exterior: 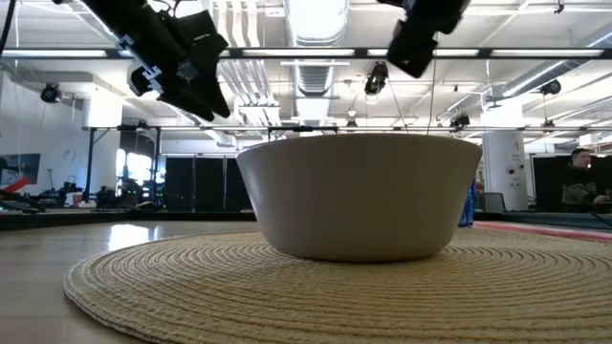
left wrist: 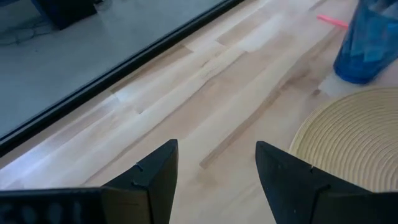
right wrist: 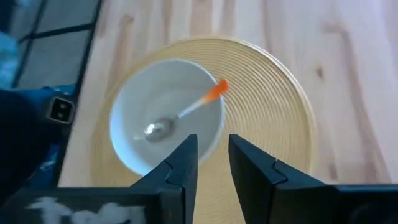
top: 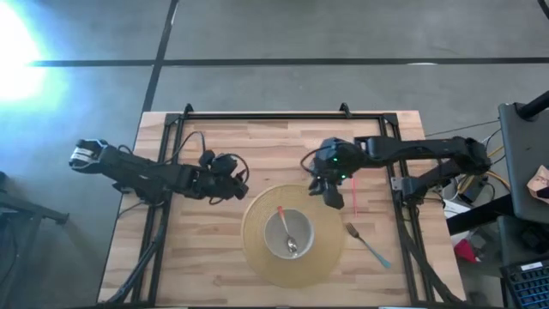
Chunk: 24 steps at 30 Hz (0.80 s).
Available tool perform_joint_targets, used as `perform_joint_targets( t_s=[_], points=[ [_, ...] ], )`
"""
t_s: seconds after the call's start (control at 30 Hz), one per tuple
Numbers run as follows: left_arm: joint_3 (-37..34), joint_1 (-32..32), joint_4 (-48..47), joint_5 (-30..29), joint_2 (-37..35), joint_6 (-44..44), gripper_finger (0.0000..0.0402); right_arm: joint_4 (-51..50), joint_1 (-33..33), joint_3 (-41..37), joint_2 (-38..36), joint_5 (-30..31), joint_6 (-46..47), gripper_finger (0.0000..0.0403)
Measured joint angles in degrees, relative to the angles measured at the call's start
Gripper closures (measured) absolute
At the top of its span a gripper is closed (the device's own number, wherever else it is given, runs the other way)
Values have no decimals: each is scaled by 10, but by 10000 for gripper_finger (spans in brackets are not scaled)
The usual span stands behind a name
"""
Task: Pick & Place Utensil
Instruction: Put the red straw into the blue cup
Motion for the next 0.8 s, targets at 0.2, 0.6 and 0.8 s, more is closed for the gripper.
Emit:
perform_joint_targets(
  t_s=[0.2, 0.6, 0.8],
  points=[
    [0, 57, 19, 64, -2, 60, 193, -6, 3, -67, -71, 47, 97, 319],
    [0, 130, 111, 218, -2, 180, 193, -7, 28, -206, -192, 93, 322, 319],
    [0, 135, 112, 221, -2, 204, 193, -7, 75, -248, -211, 114, 437, 326]
  ],
)
